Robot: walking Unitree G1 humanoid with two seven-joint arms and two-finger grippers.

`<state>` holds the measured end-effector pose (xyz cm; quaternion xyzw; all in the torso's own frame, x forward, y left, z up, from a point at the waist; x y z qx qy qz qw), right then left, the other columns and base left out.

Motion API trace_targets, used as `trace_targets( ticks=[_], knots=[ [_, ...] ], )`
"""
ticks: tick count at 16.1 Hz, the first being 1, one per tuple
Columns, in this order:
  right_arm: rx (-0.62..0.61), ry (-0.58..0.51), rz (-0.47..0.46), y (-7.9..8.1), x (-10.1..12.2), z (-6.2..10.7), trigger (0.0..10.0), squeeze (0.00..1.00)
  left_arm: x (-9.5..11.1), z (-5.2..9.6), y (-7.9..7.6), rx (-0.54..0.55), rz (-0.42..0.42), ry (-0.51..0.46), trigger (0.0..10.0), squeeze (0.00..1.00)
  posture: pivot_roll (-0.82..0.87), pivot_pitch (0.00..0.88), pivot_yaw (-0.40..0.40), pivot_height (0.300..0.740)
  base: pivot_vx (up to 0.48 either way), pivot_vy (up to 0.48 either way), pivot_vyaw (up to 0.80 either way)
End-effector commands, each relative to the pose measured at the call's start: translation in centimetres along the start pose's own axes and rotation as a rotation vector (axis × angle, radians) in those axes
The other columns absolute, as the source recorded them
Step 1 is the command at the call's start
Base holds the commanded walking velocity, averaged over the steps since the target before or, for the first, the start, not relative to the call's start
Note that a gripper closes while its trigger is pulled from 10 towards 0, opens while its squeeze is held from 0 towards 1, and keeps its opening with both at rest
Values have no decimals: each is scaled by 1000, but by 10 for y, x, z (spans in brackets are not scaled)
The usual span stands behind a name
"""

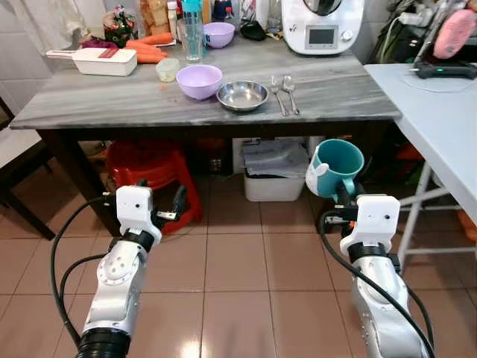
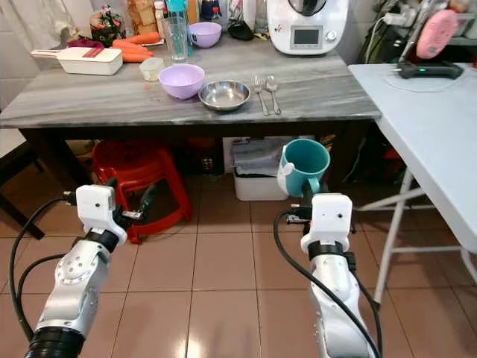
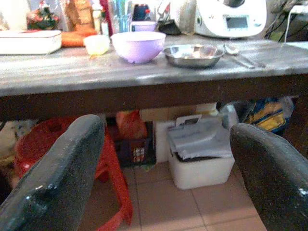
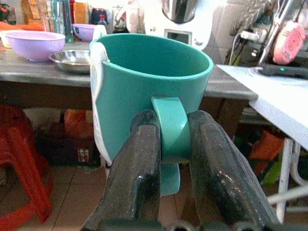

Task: Setting the table

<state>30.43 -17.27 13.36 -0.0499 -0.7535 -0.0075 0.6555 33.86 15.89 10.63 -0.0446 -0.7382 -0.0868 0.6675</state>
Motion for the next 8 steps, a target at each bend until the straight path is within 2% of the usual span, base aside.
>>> trace_targets(
  ticks=[1, 3, 6, 8],
  knots=[
    [6, -46, -4, 2, 13, -3, 10000, 0, 0, 3, 4, 12, -16, 8, 10000, 0, -67, 0, 14, 740, 405, 0, 650],
    [2, -55, -2, 1, 16, -6, 10000, 0, 2, 0, -2, -6, -9, 1, 10000, 0, -67, 0, 14, 740, 405, 0, 625],
    [-7, -65, 3, -3, 20, -9, 10000, 0, 5, 0, -1, -3, -9, -5, 10000, 0, -71, 0, 16, 740, 406, 0, 540],
    [-9, -60, 1, -3, 19, -8, 10000, 0, 6, 0, -4, -20, -15, -5, 10000, 0, -69, 0, 16, 740, 407, 0, 209]
  ],
)
Point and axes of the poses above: a point about 5 cm out from each wrist's last joint towards the gripper, its own z axis pointing back from the gripper into the wrist, its own x axis along the axis of the wrist's last joint, y = z × x, the point moved 4 cm from there along -z, pointing out of the wrist towards the gripper, and after that the axes turned 4 degrees about -z, right-handed, at the moved point
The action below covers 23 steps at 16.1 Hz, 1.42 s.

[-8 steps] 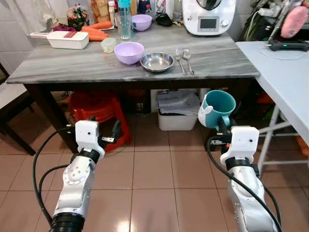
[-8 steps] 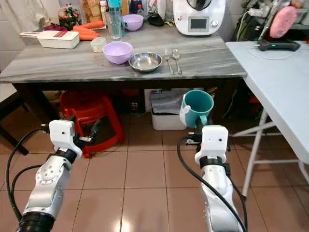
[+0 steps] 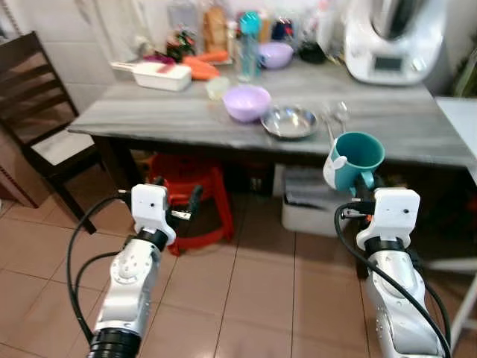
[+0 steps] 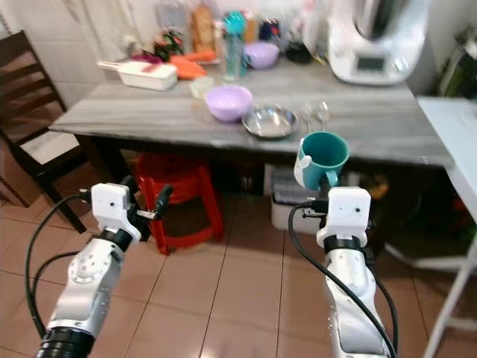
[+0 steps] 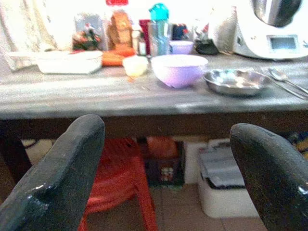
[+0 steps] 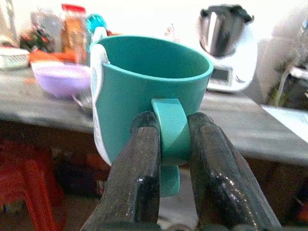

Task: Setting the table

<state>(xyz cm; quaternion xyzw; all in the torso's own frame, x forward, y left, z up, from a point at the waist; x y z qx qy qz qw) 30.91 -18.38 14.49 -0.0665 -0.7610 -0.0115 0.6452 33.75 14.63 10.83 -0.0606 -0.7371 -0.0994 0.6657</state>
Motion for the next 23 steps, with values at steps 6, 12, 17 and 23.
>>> trace_targets(
  ticks=[6, 12, 17, 23],
  knots=[
    [22, -26, -38, 13, 9, -5, 10000, 0, 4, -1, -2, -13, 6, -3, 10000, 0, -69, 0, 16, 740, 411, 0, -213],
    [25, -31, -35, 13, 11, -8, 10000, 0, 4, -1, -3, -17, 14, 1, 10000, 0, -71, 0, 15, 740, 417, 0, -133],
    [30, -34, -31, 15, 12, -9, 10000, 0, 7, -1, -5, -24, 22, -3, 10000, 0, -71, 0, 15, 740, 419, 0, 0],
    [24, -46, -20, 12, 14, -12, 10000, 0, 14, 4, -9, -48, 26, -28, 10000, 0, -71, 0, 15, 740, 417, 0, 0]
  ],
)
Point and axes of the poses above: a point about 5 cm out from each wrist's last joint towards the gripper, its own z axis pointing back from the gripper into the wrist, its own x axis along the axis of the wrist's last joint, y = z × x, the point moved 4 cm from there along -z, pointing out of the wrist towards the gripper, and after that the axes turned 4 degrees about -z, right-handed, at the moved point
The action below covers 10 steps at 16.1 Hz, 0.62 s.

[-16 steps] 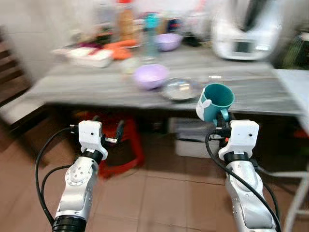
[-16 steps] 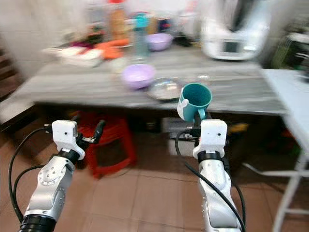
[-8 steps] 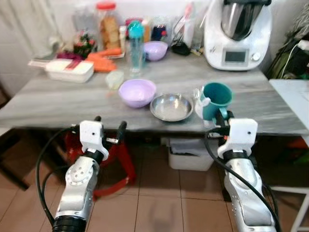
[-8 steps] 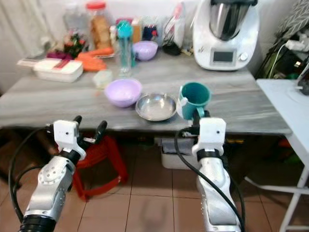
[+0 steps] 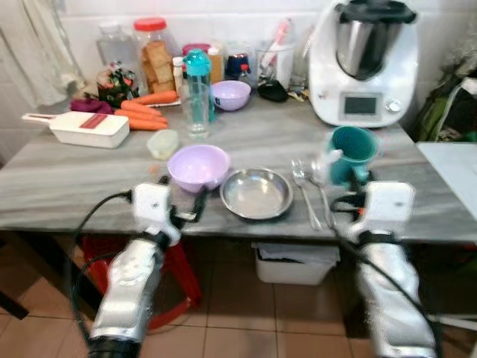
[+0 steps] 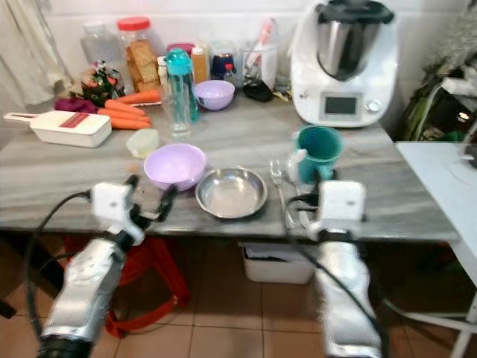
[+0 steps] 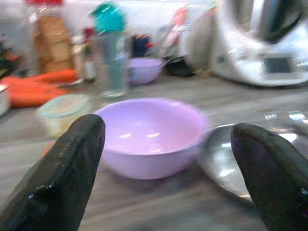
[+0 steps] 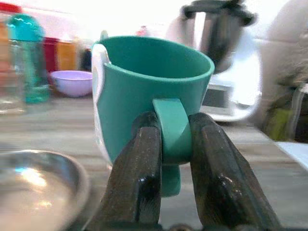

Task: Setting the table

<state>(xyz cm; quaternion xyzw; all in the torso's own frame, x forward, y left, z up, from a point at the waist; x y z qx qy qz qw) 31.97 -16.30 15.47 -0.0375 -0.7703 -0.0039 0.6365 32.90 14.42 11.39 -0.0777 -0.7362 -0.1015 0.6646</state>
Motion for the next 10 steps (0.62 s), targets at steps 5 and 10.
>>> trace_targets(
  ticks=[5, 10],
  knots=[
    [-22, -29, 20, -10, 7, -6, 10000, 0, 15, -2, -8, -62, -27, -49, 10000, 0, -69, 0, 13, 740, 73, 0, 0],
    [3, -29, 47, -16, 8, -13, 10000, 0, 7, 15, -30, -283, 23, -8, 10000, 0, -70, 0, 13, 740, 0, 0, 0]
  ],
)
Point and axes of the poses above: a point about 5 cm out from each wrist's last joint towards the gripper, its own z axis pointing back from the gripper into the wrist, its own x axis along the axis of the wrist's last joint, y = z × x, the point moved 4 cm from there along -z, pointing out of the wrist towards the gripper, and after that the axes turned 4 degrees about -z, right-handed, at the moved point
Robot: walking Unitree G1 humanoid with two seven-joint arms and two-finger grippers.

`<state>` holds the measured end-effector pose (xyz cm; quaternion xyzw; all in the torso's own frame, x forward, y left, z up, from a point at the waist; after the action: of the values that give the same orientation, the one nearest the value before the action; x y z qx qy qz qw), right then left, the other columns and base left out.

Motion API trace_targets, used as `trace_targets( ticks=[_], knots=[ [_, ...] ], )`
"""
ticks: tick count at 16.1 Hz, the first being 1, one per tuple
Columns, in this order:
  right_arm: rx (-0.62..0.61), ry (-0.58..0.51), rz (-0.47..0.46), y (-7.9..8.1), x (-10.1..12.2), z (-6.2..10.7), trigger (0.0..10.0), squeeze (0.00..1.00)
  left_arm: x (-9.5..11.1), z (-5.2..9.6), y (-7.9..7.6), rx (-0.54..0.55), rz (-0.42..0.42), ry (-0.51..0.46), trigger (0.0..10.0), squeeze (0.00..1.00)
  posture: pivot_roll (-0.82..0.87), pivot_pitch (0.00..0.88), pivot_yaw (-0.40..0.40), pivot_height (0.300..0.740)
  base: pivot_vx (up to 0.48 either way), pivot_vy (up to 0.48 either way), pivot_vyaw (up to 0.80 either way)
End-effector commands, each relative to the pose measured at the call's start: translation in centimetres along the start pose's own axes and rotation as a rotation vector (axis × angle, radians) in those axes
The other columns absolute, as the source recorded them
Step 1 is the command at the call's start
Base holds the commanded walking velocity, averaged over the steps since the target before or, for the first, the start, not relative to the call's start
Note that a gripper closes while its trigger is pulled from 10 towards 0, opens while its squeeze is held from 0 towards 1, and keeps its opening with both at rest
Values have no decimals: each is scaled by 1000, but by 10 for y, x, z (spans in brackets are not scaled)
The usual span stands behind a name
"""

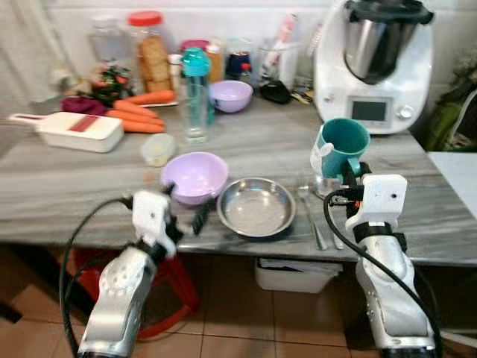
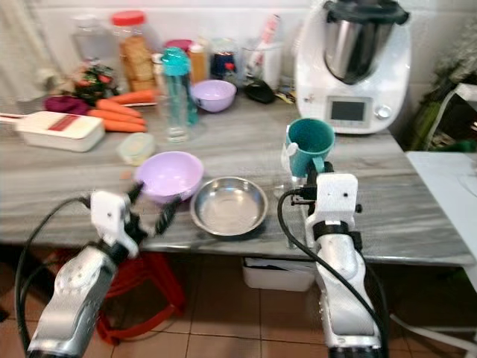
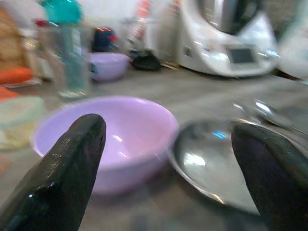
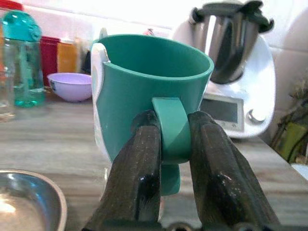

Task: Setting the table

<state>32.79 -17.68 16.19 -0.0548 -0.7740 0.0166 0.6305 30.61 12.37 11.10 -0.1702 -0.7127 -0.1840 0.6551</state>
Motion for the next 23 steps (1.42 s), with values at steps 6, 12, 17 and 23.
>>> trace_targets(
  ticks=[6, 12, 17, 23],
  knots=[
    [106, 37, -3, -3, -5, -20, 10000, 0, 3, 5, -20, -209, 23, 15, 10000, 0, -73, 0, 19, 740, 0, 0, 0],
    [191, 26, 16, 5, -3, -43, 10000, 0, 4, 13, -18, -196, 28, 23, 10000, 0, -52, 5, 12, 740, 0, 0, 0],
    [269, 33, 1, 17, -7, -54, 10000, 0, 4, 26, -22, -231, 43, 53, 10000, 0, -27, 53, 23, 740, 0, 0, 0],
    [328, 62, -2, 25, -15, -66, 10000, 0, 7, 30, -23, -260, 49, 70, 10000, 0, -12, 75, 44, 740, 0, 0, 0]
  ],
)
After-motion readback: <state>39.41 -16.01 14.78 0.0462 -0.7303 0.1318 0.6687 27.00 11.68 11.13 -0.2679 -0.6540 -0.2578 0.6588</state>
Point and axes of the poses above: a point about 5 cm out from each wrist's last joint towards the gripper, its own z axis pointing back from the gripper into the wrist, its own x axis along the axis of the wrist's last joint, y = z × x, the point moved 4 cm from there along -z, pointing out of the wrist towards the gripper, and after that the axes turned 4 degrees about -z, right-handed, at the moved point
